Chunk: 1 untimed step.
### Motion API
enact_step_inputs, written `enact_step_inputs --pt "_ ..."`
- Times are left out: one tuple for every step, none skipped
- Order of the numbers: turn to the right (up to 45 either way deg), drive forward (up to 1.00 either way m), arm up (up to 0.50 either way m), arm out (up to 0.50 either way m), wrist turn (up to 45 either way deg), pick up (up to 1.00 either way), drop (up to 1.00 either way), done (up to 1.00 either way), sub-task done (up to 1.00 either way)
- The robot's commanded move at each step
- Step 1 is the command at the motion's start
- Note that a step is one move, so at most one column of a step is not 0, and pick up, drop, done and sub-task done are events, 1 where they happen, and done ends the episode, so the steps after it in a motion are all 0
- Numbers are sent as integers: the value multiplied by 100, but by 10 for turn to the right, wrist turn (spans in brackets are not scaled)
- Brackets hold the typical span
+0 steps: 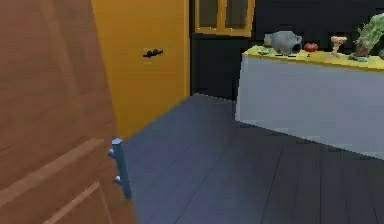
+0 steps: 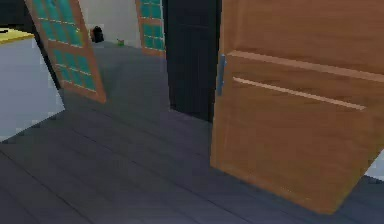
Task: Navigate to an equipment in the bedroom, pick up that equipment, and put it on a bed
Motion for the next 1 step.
enact_step_inputs --pt "-450 0 0 0 0 0 0 0 0"
